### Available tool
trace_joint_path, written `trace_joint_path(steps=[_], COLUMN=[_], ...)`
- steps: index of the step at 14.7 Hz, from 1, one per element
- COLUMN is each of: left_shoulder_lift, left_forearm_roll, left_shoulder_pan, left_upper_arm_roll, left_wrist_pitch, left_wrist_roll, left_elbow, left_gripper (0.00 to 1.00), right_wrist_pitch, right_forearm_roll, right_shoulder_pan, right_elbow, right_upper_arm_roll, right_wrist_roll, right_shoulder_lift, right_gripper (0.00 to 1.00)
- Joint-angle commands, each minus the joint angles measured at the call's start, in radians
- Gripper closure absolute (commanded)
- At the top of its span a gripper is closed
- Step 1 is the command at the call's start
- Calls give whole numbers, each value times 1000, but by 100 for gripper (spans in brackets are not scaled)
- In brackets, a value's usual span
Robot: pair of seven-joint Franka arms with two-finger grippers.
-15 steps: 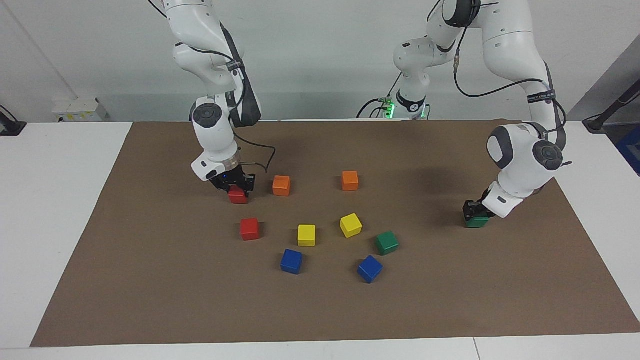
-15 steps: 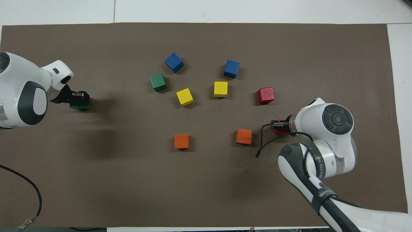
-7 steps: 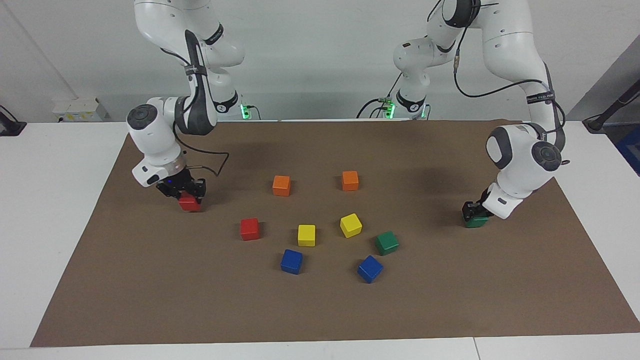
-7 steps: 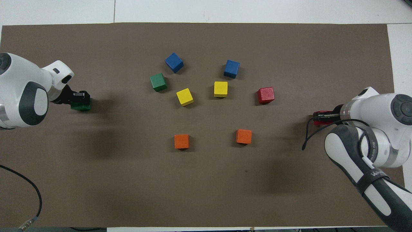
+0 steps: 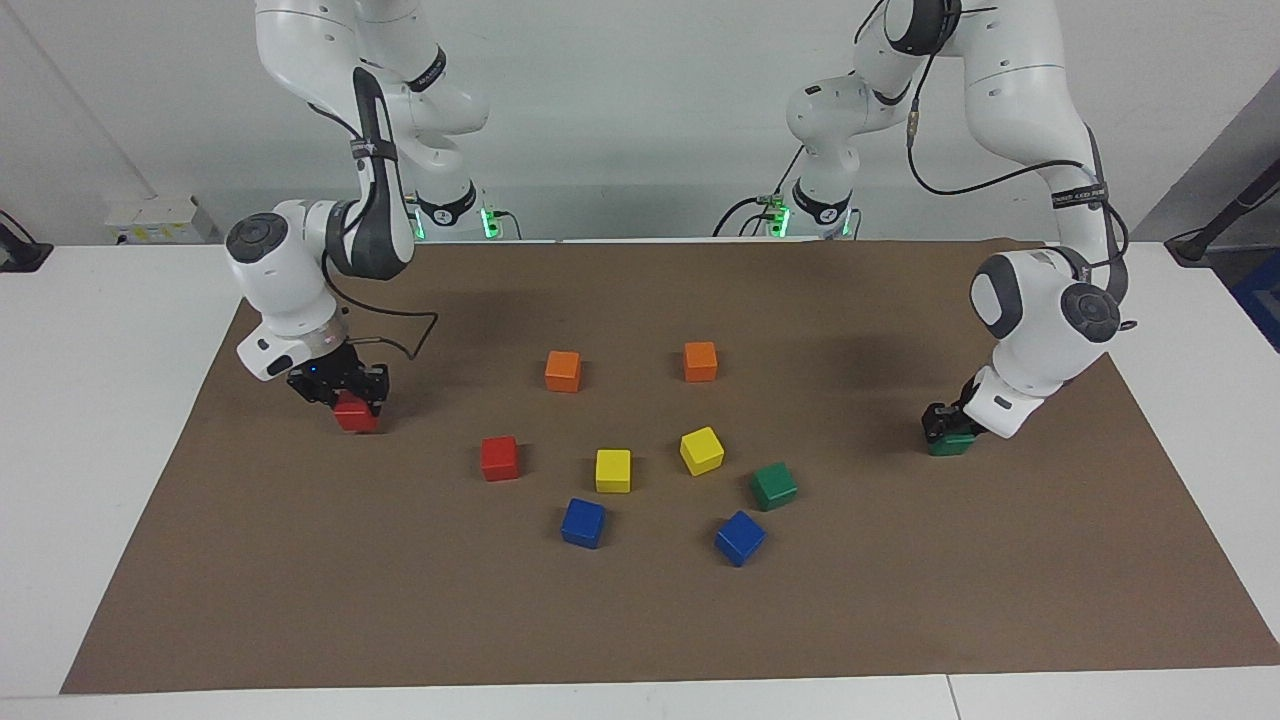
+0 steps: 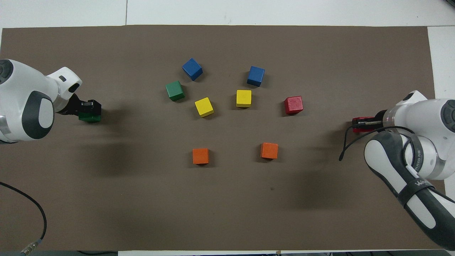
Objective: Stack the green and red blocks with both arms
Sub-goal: 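Release the green block with the left gripper while the right gripper lowers red, then reach the left gripper to the second green while the right gripper releases red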
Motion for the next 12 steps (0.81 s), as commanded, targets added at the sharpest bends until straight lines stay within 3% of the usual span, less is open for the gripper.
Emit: trace_joint_path(steps=[1,6,12], left_shoulder_lift=[-4,-9,-3], left_forearm_roll=[17,12,-9], left_shoulder_pan=[10,-15,-145], left_upper_arm_roll=[-5,-6,-9], left_wrist_pitch=[24,-92,-128], left_wrist_roll=[-9,-26,-253], left_elbow=[-4,122,213], left_gripper=[0,0,0], right_wrist_pitch=[1,10,13], right_forearm_roll=[-1,-1,0], right_shoulder_pan=[-32,-36,-32], right_elbow=[52,77,77], right_upper_arm_roll=[10,12,12], right_wrist_roll=[-44,-46,-44], right_shoulder_lift=[49,87,90], right_gripper=[100,100,100])
